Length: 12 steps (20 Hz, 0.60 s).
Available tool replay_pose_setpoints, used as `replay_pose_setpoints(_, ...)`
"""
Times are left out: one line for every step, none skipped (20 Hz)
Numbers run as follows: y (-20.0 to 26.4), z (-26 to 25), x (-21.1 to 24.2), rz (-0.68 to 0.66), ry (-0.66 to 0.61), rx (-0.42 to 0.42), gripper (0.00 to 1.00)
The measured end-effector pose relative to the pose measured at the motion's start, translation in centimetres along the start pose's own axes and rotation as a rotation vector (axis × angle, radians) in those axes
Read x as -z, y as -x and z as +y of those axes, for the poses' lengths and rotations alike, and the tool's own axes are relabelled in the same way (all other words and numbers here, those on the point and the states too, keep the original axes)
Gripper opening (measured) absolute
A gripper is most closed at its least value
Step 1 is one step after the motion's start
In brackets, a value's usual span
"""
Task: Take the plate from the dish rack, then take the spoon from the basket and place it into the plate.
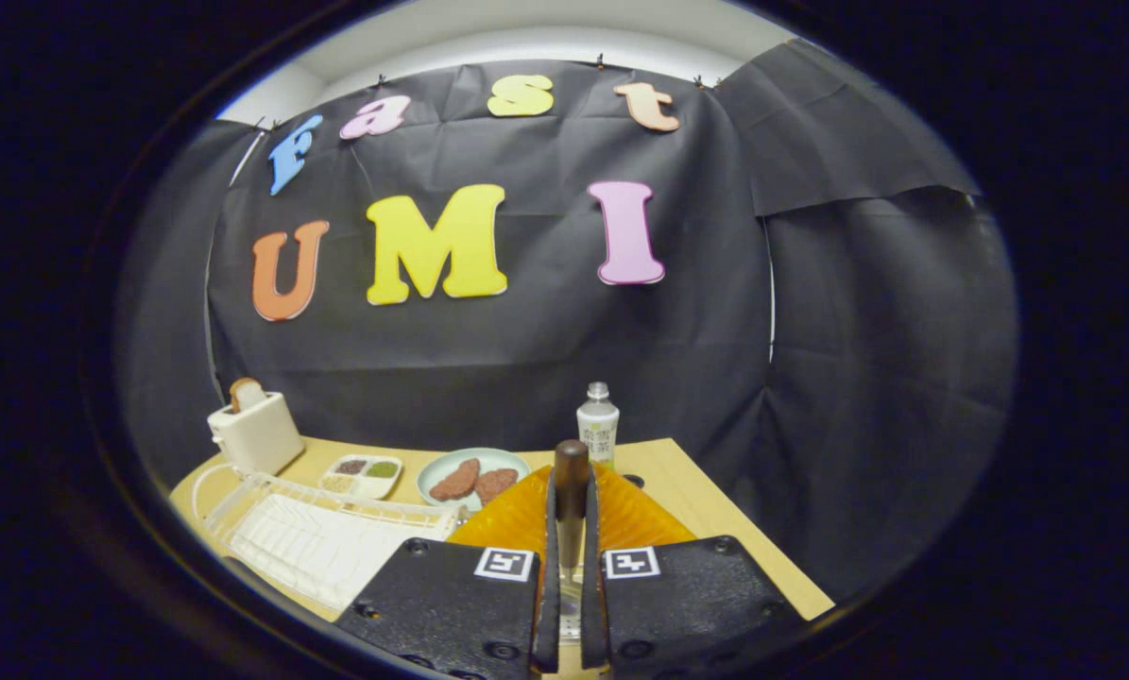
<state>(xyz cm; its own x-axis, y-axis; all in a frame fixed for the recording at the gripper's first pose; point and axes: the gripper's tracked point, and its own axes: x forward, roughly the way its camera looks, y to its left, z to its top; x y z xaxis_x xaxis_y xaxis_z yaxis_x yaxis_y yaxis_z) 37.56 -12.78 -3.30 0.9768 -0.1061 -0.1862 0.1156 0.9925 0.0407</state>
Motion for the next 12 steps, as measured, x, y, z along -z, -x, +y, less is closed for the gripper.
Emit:
replay_pose_setpoints(1.4, 0.3, -0.8, -0.011, 0.000, -0.005, 0.14)
replay_pose_setpoints(3.0, 0.6, -1.7, -0.027, 0.007, -0.008, 0.14)
replay_pose_setpoints(4.7, 1.0, -2.5, -0.043, 0.017, -0.012, 0.14)
replay_pose_setpoints(6.5, 1.5, -3.4, -0.059, 0.028, -0.019, 0.14)
replay_pose_setpoints(8.5, 2.2, -4.2, -0.076, 0.034, -0.023, 0.14)
replay_pose_setpoints(10.3, 2.7, -4.7, -0.088, 0.040, -0.028, 0.14)
replay_pose_setpoints(12.3, 3.5, -5.3, -0.104, 0.047, -0.040, 0.14)
replay_pose_setpoints(14.1, 4.5, -5.6, -0.120, 0.056, -0.061, 0.14)
replay_pose_setpoints(15.7, 5.6, -5.3, -0.131, 0.069, -0.081, 0.14)
replay_pose_setpoints(17.0, 6.8, -4.8, -0.139, 0.079, -0.098, 0.14)
replay_pose_setpoints(18.2, 7.8, -3.7, -0.141, 0.092, -0.113, 0.14)
replay_pose_setpoints(19.3, 9.2, -2.6, -0.143, 0.098, -0.135, 0.15)
